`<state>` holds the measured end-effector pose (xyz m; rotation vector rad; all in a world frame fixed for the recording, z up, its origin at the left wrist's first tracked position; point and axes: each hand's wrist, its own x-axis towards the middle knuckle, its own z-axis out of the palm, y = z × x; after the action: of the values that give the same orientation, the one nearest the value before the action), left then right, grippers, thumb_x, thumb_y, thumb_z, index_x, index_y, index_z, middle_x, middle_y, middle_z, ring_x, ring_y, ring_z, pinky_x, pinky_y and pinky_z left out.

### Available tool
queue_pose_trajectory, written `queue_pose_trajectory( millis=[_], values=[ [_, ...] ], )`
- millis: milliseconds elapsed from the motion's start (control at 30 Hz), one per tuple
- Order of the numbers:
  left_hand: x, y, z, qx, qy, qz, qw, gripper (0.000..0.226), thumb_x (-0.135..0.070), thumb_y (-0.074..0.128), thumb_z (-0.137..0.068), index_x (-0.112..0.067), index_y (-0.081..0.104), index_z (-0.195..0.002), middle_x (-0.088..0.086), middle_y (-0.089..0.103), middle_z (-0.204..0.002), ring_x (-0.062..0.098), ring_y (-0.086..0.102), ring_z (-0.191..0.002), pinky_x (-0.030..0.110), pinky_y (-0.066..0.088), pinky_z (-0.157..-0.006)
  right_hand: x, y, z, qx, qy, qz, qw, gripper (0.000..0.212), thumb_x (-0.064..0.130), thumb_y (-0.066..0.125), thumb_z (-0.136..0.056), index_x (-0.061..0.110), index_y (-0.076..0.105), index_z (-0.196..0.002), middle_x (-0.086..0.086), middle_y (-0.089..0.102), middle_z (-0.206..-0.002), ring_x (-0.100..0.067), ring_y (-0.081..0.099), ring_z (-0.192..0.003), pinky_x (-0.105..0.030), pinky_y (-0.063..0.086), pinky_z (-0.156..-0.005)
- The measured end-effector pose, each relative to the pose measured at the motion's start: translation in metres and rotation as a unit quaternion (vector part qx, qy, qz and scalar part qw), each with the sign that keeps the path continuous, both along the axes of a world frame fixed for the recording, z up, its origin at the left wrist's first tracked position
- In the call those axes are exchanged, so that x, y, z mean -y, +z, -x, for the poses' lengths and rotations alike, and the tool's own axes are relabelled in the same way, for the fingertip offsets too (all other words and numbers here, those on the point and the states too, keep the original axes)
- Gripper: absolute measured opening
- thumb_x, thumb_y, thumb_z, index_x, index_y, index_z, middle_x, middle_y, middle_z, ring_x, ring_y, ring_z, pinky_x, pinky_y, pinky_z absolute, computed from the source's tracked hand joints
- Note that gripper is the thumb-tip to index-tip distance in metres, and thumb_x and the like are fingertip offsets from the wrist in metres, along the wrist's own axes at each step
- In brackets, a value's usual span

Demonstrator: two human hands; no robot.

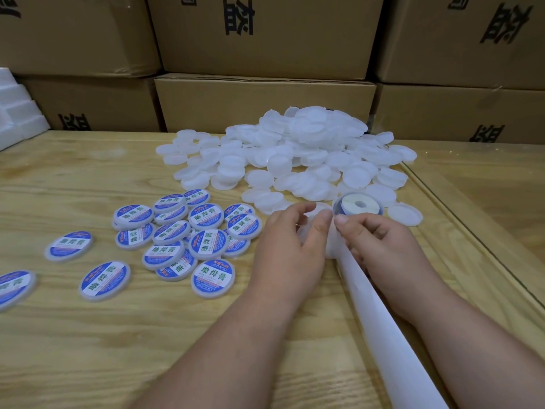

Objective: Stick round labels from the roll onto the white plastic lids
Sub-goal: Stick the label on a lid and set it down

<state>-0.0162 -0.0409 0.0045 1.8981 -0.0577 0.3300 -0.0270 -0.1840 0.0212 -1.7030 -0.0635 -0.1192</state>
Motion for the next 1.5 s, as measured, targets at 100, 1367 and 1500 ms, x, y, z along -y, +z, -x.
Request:
queue_pose_trajectory(
  millis=[100, 1367, 1500],
  values=[
    [0.0000, 0.0070, 0.0042, 0.032, -0.007, 0.017, 0.999, 0.032, -0.059, 0.040, -0.097, -0.041, 0.065, -0.088, -0.023, 0.066, -0.098, 0.014, 0.065, -0.100, 0.037, 0.052, -0.088, 0.0006, -0.0010, -0.0018, -0.006, -0.002, 0.000, 1.000, 0.038, 0.060, 0.071, -0.073, 0.022, 0.074, -0.078, 0.006, 0.052, -0.052, -0.009, 0.047, -0.044, -0.018, 0.041, -0.043],
    [0.0035, 0.0024, 0.0076, 0.003, -0.065, -0.010, 0.998, 0.016, -0.030, 0.064, -0.087, -0.041, 0.054, -0.094, -0.020, 0.065, -0.100, -0.001, 0.062, -0.081, 0.020, 0.047, -0.066, 0.0013, -0.0041, -0.0030, -0.036, -0.013, 0.001, 0.999, 0.012, 0.028, 0.065, -0.076, 0.018, 0.072, -0.080, -0.011, 0.066, -0.072, -0.022, 0.055, -0.064, -0.040, 0.044, -0.063],
    [0.0037, 0.0027, 0.0073, -0.001, -0.065, -0.009, 0.998, 0.017, -0.031, 0.067, -0.089, -0.040, 0.055, -0.096, -0.021, 0.068, -0.093, 0.001, 0.065, -0.079, 0.024, 0.053, -0.066, 0.0022, -0.0044, -0.0026, -0.016, -0.001, 0.008, 1.000, 0.021, 0.012, 0.066, -0.088, 0.022, 0.071, -0.071, 0.003, 0.067, -0.064, -0.010, 0.059, -0.057, -0.022, 0.047, -0.053]
  ],
)
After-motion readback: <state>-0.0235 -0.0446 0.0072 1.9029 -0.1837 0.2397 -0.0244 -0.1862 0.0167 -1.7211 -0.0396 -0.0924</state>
